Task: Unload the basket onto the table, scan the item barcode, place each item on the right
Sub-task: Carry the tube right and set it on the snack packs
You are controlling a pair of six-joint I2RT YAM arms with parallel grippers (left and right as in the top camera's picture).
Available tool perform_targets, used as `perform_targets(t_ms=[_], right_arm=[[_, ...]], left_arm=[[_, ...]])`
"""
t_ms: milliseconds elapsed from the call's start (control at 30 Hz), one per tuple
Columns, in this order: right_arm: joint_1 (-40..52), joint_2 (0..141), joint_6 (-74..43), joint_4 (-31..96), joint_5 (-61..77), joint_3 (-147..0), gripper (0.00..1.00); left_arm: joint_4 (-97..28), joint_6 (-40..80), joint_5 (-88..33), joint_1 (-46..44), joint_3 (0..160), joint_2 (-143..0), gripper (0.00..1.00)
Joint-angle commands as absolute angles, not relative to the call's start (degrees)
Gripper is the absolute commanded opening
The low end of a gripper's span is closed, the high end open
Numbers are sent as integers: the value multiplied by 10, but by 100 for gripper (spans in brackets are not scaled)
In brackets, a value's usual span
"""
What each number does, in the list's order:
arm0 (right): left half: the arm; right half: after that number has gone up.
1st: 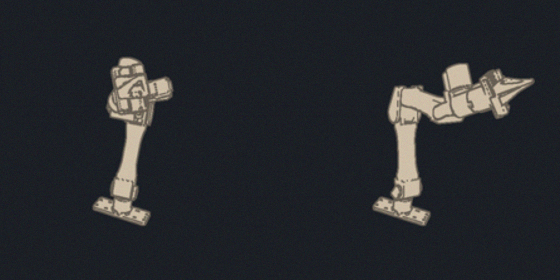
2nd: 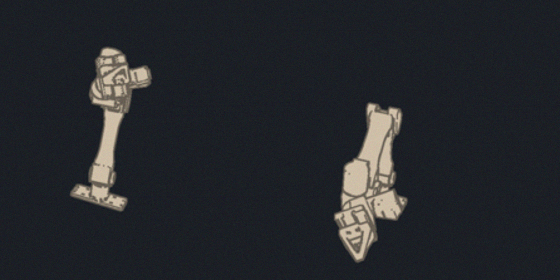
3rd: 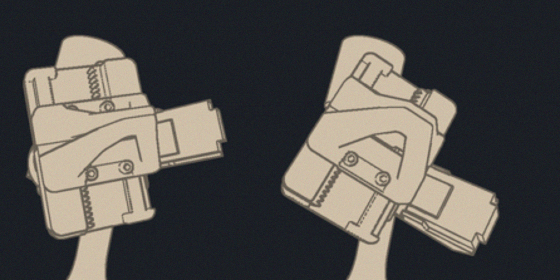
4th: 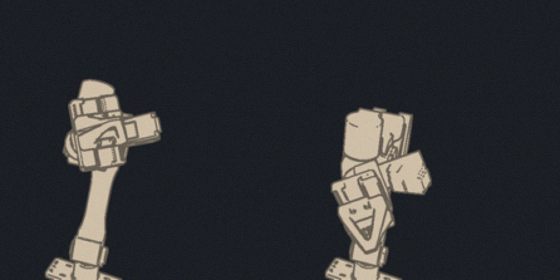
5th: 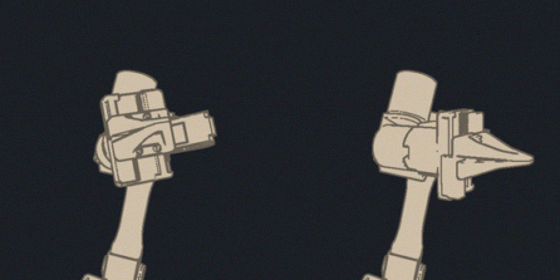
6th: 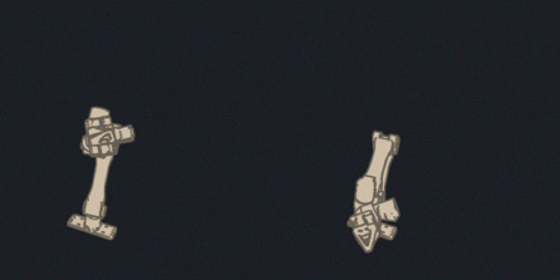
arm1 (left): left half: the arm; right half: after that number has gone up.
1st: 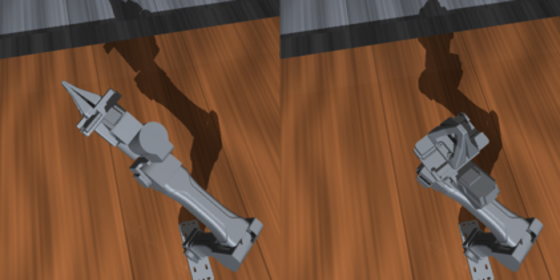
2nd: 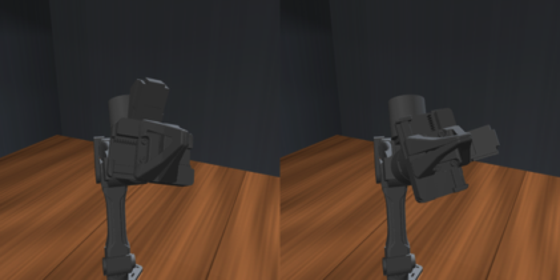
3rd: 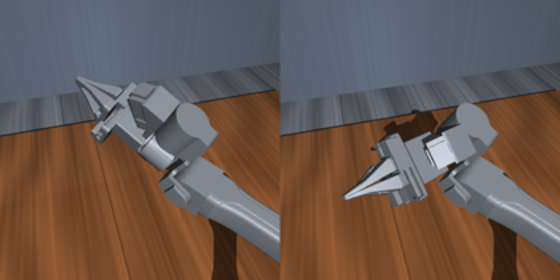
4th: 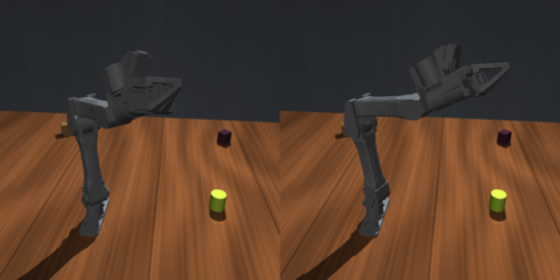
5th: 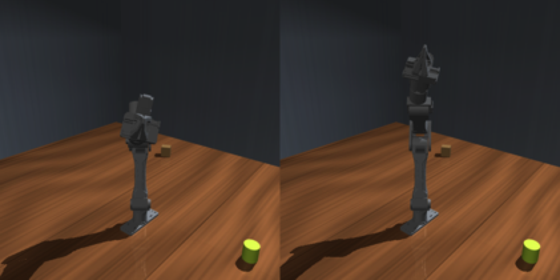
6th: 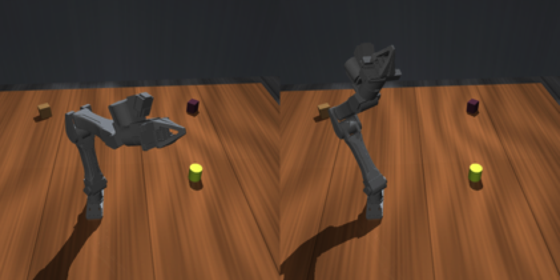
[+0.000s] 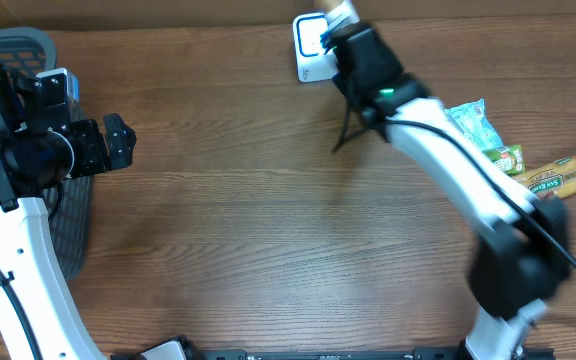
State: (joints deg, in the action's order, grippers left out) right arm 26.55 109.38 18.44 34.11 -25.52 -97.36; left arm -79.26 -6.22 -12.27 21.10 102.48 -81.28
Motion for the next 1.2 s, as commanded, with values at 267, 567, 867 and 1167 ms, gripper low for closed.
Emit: perform_targets(t_ms=[267,567,867,1167], right_arm=[[58,946,-427,664,-93,-963,4],[-59,946,-475,587,-104,-780,4],[-102,946,-455,549,-100,-706,46],[-101,930,-316,554,14,-748,96]], left_arm=[[-793,-71,-131,213,1033,-814,99],[-793,-71,-131,213,1033,-814,100],[-793,-71,-131,213,1033,-814,99],[-793,-71,-131,213,1033,-814,100]])
